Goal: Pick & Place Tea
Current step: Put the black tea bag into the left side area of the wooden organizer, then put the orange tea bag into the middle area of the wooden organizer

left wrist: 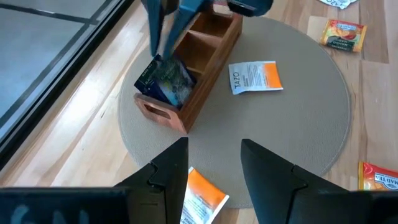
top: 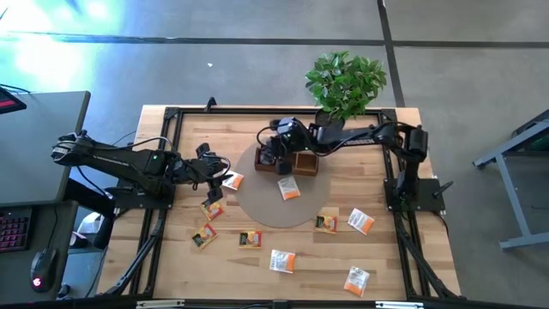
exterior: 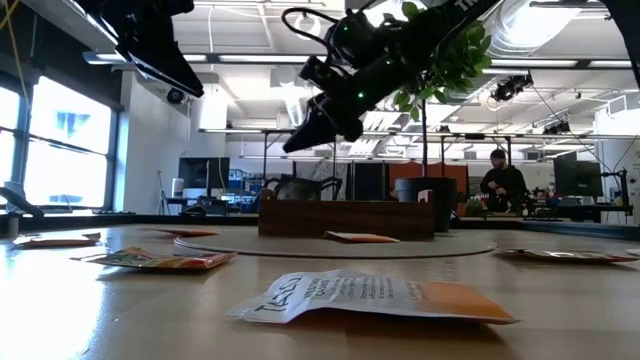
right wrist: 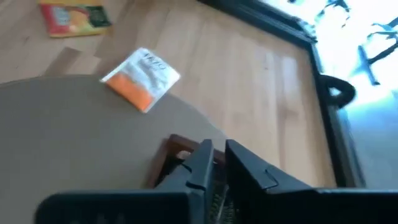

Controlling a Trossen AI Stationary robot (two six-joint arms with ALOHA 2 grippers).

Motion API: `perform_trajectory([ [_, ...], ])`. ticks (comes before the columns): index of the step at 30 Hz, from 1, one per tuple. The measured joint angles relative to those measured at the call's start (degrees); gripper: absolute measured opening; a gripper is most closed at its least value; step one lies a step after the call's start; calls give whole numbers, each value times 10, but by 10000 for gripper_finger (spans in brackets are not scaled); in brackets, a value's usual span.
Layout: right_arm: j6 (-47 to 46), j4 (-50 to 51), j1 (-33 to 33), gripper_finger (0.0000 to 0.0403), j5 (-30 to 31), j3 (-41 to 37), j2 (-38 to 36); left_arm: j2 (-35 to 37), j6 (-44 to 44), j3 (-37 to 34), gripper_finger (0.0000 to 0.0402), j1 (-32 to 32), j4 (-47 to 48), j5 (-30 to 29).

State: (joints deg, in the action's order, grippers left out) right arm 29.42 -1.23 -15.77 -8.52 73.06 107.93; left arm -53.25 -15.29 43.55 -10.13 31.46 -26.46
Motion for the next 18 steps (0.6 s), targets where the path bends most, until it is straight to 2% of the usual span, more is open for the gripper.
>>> perform_trajectory([
  [6,0,9,0,97,26,0,24,0,0,0,145,0,0,0],
  [10,0,5,0,122,21,-1,24,0,0,0,145,0,0,-1],
  [13,0,4,5,133,22,-1,10,0,0,0,145,0,0,-3],
  [18,-8,35,24,138,64,-1,-39,0,-4,0,145,0,1,-2],
])
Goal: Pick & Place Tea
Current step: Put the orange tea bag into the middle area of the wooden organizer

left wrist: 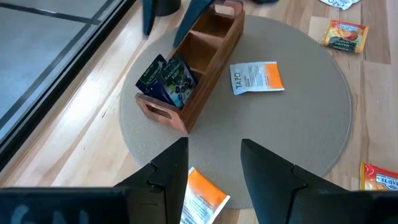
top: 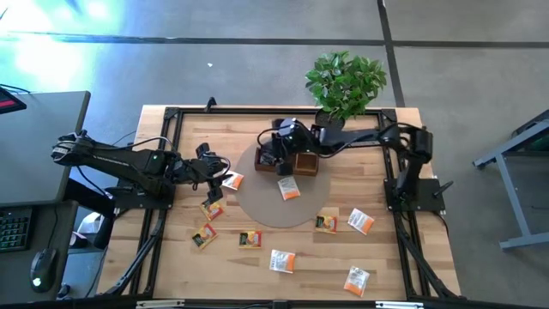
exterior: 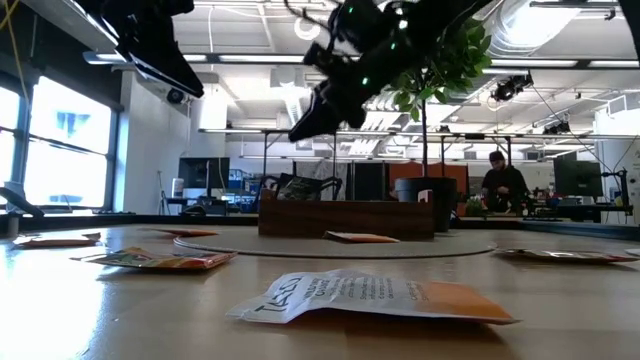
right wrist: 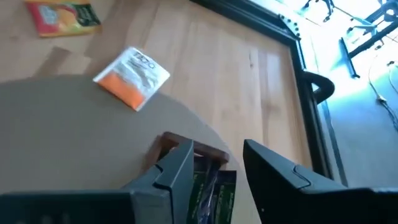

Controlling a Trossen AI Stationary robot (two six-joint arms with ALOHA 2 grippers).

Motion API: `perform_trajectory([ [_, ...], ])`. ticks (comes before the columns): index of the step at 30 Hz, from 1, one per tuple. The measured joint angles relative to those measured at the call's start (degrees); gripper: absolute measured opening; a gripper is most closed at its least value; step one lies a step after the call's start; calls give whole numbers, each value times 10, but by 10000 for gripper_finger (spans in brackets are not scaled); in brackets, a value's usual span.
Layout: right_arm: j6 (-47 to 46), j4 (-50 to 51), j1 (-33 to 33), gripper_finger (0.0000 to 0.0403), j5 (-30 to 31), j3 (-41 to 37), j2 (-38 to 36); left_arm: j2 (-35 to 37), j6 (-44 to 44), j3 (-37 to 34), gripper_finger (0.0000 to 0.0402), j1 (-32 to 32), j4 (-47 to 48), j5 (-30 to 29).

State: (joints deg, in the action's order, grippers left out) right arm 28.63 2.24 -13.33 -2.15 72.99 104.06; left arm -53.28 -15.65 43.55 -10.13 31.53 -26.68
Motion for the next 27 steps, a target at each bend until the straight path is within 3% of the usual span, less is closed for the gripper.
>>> perform_trajectory([
  [9,-99,154,86,138,30,1,-87,0,-12,0,145,0,12,29],
  [15,-190,242,152,138,38,1,-88,-3,-14,0,145,0,15,36],
  [20,-267,281,197,138,93,1,-88,-3,-14,0,145,0,15,34],
  [27,-369,320,243,138,90,0,-88,-3,-13,0,145,0,15,33],
])
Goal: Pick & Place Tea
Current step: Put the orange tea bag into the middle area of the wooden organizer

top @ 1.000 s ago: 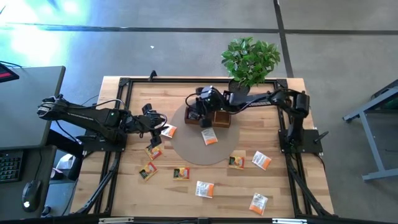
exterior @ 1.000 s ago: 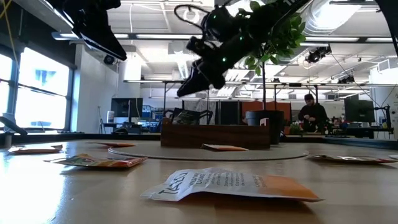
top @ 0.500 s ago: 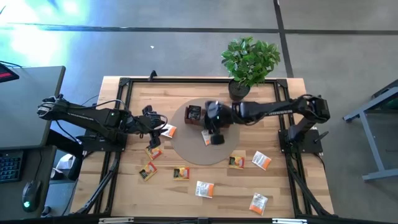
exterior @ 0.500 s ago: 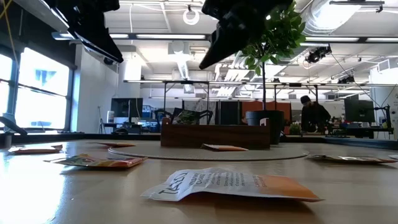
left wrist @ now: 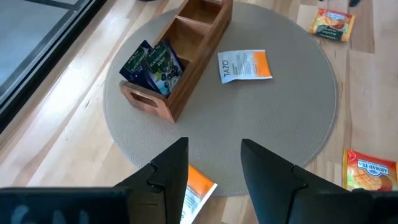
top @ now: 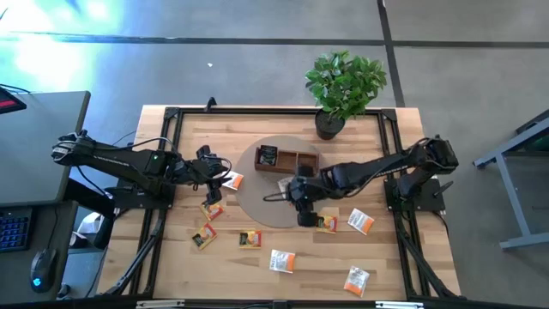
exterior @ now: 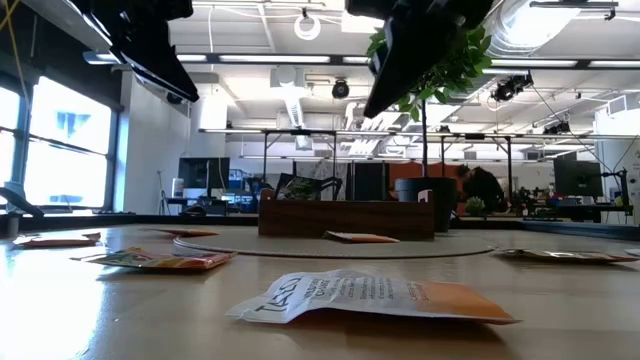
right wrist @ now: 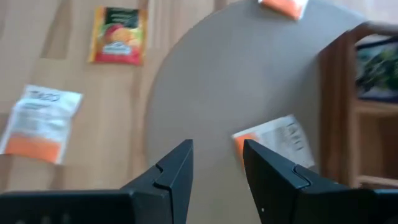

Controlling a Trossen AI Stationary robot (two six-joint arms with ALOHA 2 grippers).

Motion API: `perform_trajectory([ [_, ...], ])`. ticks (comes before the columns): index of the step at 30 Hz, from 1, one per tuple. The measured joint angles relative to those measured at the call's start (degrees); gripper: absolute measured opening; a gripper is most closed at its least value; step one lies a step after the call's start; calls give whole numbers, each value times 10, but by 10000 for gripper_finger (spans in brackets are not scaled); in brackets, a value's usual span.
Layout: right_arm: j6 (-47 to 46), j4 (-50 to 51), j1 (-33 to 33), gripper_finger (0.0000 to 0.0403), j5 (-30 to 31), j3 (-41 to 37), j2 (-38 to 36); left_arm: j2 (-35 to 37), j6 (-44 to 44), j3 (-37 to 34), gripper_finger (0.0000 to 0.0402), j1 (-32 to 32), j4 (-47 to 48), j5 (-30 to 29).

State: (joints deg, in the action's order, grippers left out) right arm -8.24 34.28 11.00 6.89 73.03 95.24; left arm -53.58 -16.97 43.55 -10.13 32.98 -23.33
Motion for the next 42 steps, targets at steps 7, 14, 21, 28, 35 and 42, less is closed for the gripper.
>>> perform_trajectory([
  [7,-56,1,33,138,3,0,0,0,2,0,145,0,0,5],
  [14,-84,-1,55,138,22,0,0,0,2,0,145,0,-1,7],
  [21,-130,-36,59,138,28,-37,5,0,2,0,145,0,-1,7],
  [28,-153,-58,60,138,7,-111,5,0,2,0,145,0,-1,8],
  [35,-152,-8,61,138,-89,-130,3,0,2,0,145,0,-1,8],
  [42,-195,76,62,138,-83,-148,3,0,2,0,145,0,-1,9],
])
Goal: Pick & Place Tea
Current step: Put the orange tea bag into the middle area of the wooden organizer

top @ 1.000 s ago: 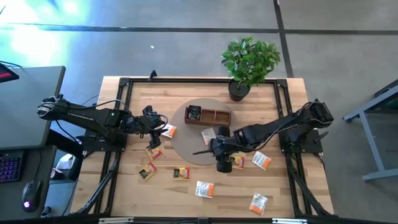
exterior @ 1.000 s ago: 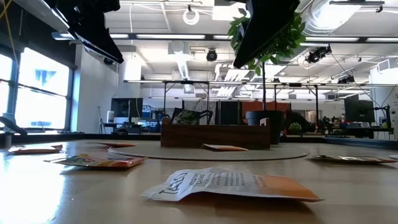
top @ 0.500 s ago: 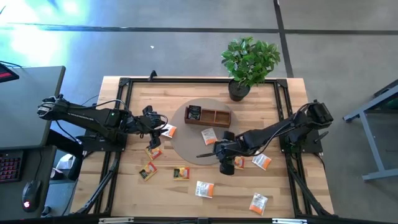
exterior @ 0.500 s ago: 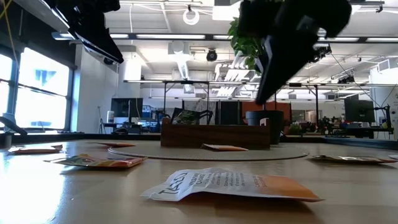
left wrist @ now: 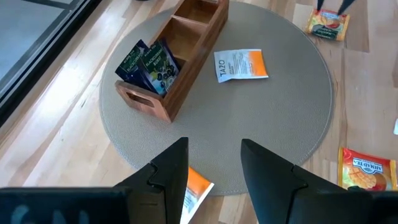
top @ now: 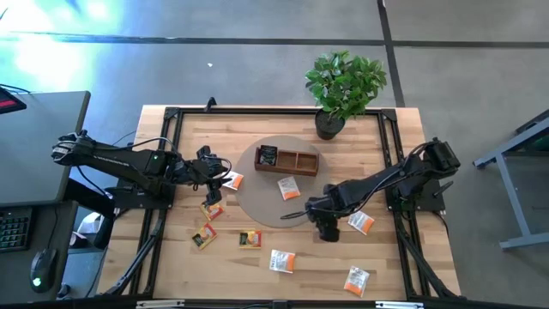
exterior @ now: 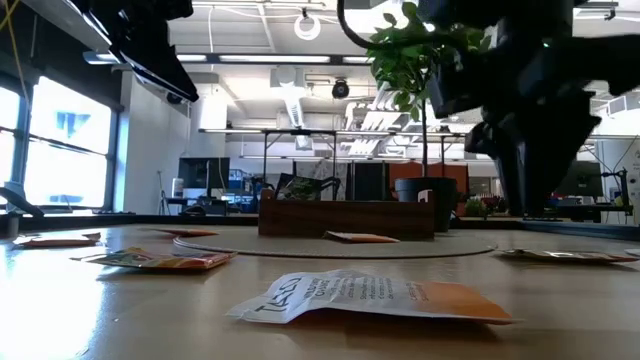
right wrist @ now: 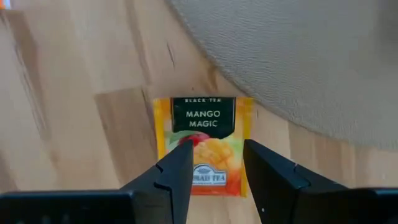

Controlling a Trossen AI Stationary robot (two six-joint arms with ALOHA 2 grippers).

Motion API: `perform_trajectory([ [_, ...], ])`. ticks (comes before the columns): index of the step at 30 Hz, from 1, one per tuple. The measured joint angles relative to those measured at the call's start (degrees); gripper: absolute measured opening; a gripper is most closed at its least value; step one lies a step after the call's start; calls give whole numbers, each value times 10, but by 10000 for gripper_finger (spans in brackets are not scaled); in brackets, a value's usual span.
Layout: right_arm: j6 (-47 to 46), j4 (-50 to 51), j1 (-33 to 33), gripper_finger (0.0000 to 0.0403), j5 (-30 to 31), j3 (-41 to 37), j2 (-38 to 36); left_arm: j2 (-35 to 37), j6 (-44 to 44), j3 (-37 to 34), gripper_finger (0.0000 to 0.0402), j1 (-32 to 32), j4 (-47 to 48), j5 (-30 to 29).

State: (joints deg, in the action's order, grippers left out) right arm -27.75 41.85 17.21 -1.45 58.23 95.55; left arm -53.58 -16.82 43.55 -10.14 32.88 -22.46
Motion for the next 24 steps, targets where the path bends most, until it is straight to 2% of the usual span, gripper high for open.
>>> perform_trajectory([
  [4,50,-38,1,138,-8,-34,0,0,0,0,145,0,0,0],
  [16,36,-136,-18,133,-17,-123,-5,0,0,0,145,0,-2,0],
  [19,32,-137,-18,109,-11,-128,-5,0,0,0,145,0,-2,0],
  [24,49,-137,-19,31,-28,-116,-2,0,0,0,145,0,-2,0],
])
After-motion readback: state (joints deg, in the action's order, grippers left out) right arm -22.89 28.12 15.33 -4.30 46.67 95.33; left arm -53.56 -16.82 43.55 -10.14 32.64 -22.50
